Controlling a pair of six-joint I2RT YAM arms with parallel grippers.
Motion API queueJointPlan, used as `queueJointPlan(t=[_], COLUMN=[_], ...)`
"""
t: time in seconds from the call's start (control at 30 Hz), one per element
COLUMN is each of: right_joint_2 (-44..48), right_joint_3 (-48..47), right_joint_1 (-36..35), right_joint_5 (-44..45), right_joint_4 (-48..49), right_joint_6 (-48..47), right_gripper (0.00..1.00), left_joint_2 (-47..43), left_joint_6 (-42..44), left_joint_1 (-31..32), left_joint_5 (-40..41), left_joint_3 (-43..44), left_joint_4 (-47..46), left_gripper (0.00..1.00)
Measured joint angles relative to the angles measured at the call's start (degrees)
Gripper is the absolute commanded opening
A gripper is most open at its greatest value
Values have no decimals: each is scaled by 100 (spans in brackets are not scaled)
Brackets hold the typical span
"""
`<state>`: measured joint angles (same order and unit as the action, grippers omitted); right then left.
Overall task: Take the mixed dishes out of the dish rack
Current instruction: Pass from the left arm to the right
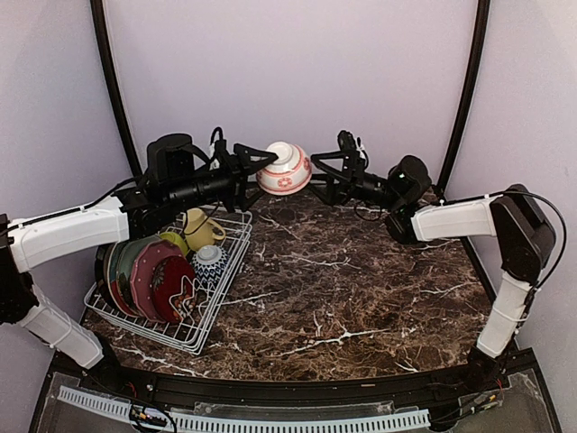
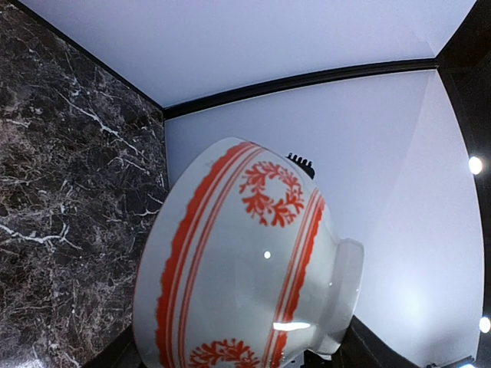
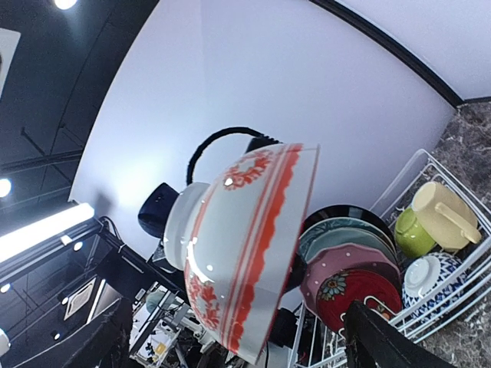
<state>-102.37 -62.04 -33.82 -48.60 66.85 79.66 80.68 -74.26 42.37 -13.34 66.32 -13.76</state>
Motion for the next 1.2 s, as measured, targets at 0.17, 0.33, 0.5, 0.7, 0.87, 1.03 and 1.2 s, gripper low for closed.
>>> queueJointPlan(t=[0.17, 0.33, 0.5, 0.7, 0.87, 1.03, 1.2], right_joint_2=[-262, -361, -422, -452, -459, -481, -494], right_joint_3=[-278, -372, -592, -752, -855, -951, -999], right_joint_1=[-70, -96, -114, -181, -195, -208, -212], right_joint_5=[85, 160, 249, 382, 479, 518, 494], right_joint_4=[608, 693, 787, 870, 927, 1233, 1246], right_joint_6=[822, 1314, 1711, 2055, 2249, 2124, 2142], right_gripper=[80, 68, 57, 39, 18, 0, 0], left_joint_2=[258, 446, 564, 634, 796, 920, 922], left_joint_6=[-345, -651, -918, -1152, -1357, -1947, -1939], left_joint_1=[-11, -13, -15, -15, -46, -52, -63], left_joint_5=[-297, -518, -658, -723, -752, -839, -850], left_joint_3=[-17, -74, -138, -166, -173, -208, -254], left_joint_4=[-625, -1207, -1641, -1956, -2288, -2704, -2806], left_gripper=[37, 36, 36, 36, 36, 39, 76])
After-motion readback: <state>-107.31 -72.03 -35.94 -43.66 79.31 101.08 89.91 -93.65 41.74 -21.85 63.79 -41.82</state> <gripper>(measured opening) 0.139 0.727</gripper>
